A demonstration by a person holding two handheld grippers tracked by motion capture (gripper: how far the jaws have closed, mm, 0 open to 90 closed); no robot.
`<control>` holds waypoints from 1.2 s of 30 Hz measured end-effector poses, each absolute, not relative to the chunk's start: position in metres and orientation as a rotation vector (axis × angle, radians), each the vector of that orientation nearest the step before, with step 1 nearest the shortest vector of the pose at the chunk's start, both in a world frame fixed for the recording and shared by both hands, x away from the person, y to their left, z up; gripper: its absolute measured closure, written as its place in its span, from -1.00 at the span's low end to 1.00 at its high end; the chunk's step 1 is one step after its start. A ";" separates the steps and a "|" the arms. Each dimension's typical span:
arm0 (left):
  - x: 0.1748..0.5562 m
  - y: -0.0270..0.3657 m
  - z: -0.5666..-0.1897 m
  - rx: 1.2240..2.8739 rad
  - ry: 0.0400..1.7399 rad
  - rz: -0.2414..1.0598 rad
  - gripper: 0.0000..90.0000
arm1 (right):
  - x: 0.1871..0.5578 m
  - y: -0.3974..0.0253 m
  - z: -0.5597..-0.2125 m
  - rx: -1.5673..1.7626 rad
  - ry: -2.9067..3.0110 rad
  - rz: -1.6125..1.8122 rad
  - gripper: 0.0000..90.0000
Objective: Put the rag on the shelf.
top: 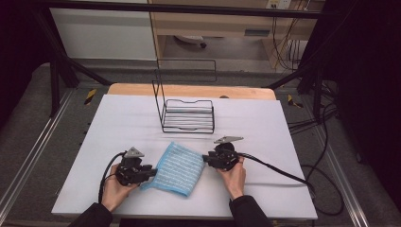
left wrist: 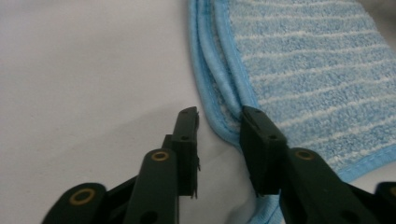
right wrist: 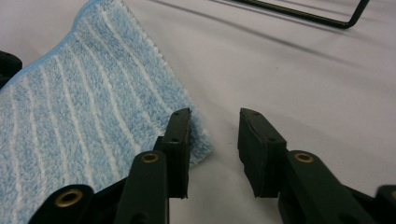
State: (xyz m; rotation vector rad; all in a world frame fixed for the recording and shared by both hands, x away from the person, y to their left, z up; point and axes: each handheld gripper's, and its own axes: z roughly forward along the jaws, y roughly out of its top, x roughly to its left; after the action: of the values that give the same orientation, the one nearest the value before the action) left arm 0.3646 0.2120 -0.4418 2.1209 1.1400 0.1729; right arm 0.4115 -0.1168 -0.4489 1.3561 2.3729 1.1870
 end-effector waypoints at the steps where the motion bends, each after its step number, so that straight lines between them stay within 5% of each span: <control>1: 0.364 0.211 -0.442 2.123 1.138 0.167 0.56 | 0.412 -0.117 -0.449 1.356 2.373 1.187 0.51; 8: 0.363 0.206 -0.443 2.155 1.111 0.148 0.96 | 0.412 -0.113 -0.453 1.413 2.365 1.250 0.89; 36: 0.348 0.188 -0.445 2.202 1.007 0.112 1.00 | 0.460 -0.098 -0.451 1.196 2.404 1.268 0.93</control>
State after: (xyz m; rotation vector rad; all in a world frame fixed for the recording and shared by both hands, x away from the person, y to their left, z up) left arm 0.3484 0.1884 -0.4452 2.2020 1.0074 0.1119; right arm 0.4604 -0.0977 -0.4507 1.1961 2.4039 1.2683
